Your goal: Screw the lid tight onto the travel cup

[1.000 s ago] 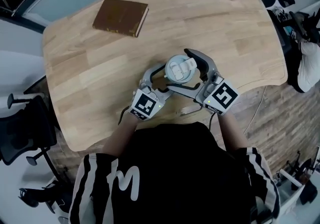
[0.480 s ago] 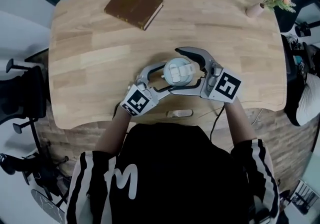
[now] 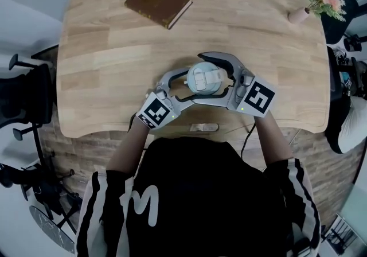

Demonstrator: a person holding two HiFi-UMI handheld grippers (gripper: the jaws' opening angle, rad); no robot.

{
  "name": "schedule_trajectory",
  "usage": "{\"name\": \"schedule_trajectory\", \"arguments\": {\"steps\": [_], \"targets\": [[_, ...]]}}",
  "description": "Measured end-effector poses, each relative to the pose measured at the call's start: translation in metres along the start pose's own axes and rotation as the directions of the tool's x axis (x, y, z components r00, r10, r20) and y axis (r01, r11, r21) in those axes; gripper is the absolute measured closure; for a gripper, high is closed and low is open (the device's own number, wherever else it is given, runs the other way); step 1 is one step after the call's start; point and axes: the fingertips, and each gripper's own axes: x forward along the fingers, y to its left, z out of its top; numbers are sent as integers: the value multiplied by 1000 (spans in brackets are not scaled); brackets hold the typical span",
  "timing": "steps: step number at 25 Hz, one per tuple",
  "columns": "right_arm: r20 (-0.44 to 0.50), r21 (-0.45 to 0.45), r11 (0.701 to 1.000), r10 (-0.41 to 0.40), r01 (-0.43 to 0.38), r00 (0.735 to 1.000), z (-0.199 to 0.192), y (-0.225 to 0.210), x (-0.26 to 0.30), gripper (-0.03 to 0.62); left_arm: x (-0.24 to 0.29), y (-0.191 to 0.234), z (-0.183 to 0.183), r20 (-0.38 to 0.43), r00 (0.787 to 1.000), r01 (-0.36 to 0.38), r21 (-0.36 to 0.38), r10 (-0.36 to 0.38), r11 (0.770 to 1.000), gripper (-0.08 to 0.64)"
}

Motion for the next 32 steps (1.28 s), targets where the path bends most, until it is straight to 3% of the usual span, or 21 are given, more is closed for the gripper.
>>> {"name": "schedule_trajectory", "arguments": {"steps": [9,17,24,32], "targets": [[14,18,986,-165,165,986,0,-7,-1,150,-1,1,-1,-6,1000,6,0,-6,1000,216],[3,30,948,-318,318,948,0,-13,-1,150,-1,0,-1,-4,1000,12,-6,-12,1000,216],[-33,40,878,-475,476,879,-4,-20,-1,150,-2,2,-2,-3,1000,4,-9,-4,1000,218],[-61,56,759,-645,648,761,-8,-29,-4,152,-3,3,-4,-1,1000,22,-5,-22,1000,218]]}}
